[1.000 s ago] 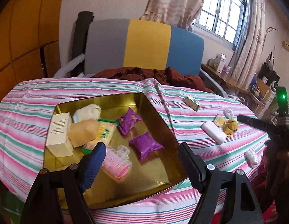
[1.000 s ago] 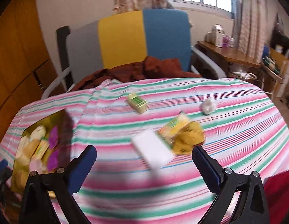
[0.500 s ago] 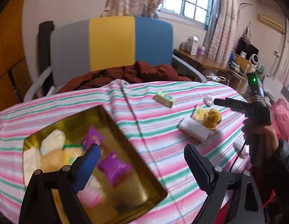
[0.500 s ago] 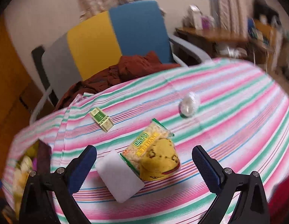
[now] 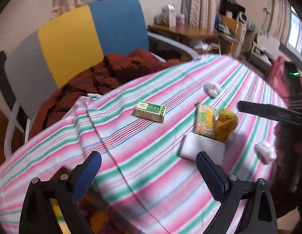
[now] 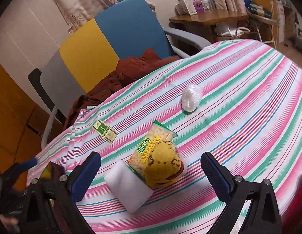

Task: Organize objects
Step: 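Move both tools from the tray back to the remaining pile, then grasp the green TSAO essential oil box with the left tool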

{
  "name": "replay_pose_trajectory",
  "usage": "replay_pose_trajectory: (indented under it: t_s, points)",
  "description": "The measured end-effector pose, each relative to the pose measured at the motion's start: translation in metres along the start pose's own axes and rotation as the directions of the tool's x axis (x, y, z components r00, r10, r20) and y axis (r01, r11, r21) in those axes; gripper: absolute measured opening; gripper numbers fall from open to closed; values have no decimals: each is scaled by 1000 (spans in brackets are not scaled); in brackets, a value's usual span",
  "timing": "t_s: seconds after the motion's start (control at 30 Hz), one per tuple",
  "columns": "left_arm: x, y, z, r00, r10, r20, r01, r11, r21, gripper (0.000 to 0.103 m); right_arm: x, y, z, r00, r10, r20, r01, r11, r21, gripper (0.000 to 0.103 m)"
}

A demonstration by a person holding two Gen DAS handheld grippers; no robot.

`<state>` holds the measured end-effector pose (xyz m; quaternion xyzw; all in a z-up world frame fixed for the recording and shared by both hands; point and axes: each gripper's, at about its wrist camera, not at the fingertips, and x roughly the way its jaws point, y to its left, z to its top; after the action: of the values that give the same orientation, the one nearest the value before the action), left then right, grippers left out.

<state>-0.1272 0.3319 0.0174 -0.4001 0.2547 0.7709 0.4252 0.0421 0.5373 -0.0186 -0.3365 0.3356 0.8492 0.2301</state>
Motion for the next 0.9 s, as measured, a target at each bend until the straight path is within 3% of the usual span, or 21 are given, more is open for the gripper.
replay_pose_trajectory:
  t_s: [0.17, 0.4, 0.7, 0.8, 0.87, 0.9]
  points:
    - [48, -5, 25, 997, 17, -81, -11, 998, 67, 100, -2, -6, 2, 1000, 16, 6, -17, 999, 37, 103]
    - [101, -7, 51, 992, 42, -116, -20, 984, 178, 100, 0, -14, 5, 998, 58, -4, -57, 994, 97, 103]
    - [148, 1, 71, 988, -85, -132, 102, 986, 131, 100, 7, -15, 4, 997, 66, -28, -62, 992, 109, 103]
    - [158, -4, 74, 989, -69, -130, 89, 984, 152, 100, 10, -17, 4, 997, 63, -38, -58, 991, 120, 103]
    - [163, -5, 75, 987, -79, -137, 99, 984, 150, 96, 11, -18, 3, 998, 57, -42, -51, 991, 122, 103]
    - [164, -5, 75, 988, -75, -137, 96, 983, 155, 84, 12, -18, 3, 997, 56, -43, -50, 991, 122, 103]
